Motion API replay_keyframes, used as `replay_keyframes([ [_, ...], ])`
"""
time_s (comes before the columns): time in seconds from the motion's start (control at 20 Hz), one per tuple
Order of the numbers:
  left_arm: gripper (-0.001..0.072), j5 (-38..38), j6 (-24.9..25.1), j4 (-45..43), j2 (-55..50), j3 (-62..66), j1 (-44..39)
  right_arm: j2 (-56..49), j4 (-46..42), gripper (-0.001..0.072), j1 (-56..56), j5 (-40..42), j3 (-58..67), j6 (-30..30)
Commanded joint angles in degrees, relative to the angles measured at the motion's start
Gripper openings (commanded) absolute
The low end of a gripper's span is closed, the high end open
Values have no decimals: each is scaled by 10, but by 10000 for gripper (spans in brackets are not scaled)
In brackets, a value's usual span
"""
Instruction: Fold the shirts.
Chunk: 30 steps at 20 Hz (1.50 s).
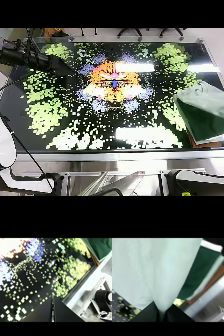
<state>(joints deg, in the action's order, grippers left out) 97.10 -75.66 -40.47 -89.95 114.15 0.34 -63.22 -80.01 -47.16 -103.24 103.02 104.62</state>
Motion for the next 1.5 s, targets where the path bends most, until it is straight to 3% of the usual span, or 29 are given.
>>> replay_keyframes([
  [0.0, 12, 0, 0, 0, -1, 0, 0, 30, -50, 18, -2, 19, -134, 4],
  [0.1, 12, 1, 0, -2, -5, 0, 0, 41, -49, 18, -2, 81, -224, 4],
  [0.25, 12, 5, 0, -4, -15, 0, 0, 37, -48, 32, -2, 108, -317, 4],
  [0.3, 12, 4, 0, -3, -20, 0, 0, 33, -49, 184, -2, 106, -332, 3],
  [0.35, 12, 4, 0, -3, -26, 0, 0, 28, -48, 501, -2, 100, -334, -16],
  [0.4, 12, 4, -1, -1, -32, 0, 0, 28, -47, 664, -1, 93, -330, -41],
  [0.7, 13, -23, -9, 50, -7, 0, 5, 28, 83, 640, 0, 74, -132, -41],
  [0.75, 12, -27, -9, 49, 9, 0, 5, 29, 125, 463, 4, 85, -104, -42],
  [0.8, 13, -28, -9, 45, 25, 0, 5, 35, 176, 90, 10, 103, -88, -52],
  [0.85, 12, -27, -9, 36, 46, 0, 5, 48, 216, 19, 22, 128, -89, -61],
  [0.95, 12, -29, -9, 15, 97, -16, -6, 87, 237, 17, 86, 183, -123, -66],
  [1.1, 12, -65, 3, -24, 211, -139, -47, 180, 237, 18, 233, 239, -270, -107],
  [1.25, 12, -152, 2, -101, 367, -376, -127, 311, 237, 18, 403, 293, -499, -131],
  [1.35, 12, -232, -12, -110, 473, -550, -183, 384, 237, 18, 489, 348, -635, -104],
  [1.45, 12, -299, -37, -110, 554, -678, -213, 417, 236, 18, 527, 380, -692, -95],
])
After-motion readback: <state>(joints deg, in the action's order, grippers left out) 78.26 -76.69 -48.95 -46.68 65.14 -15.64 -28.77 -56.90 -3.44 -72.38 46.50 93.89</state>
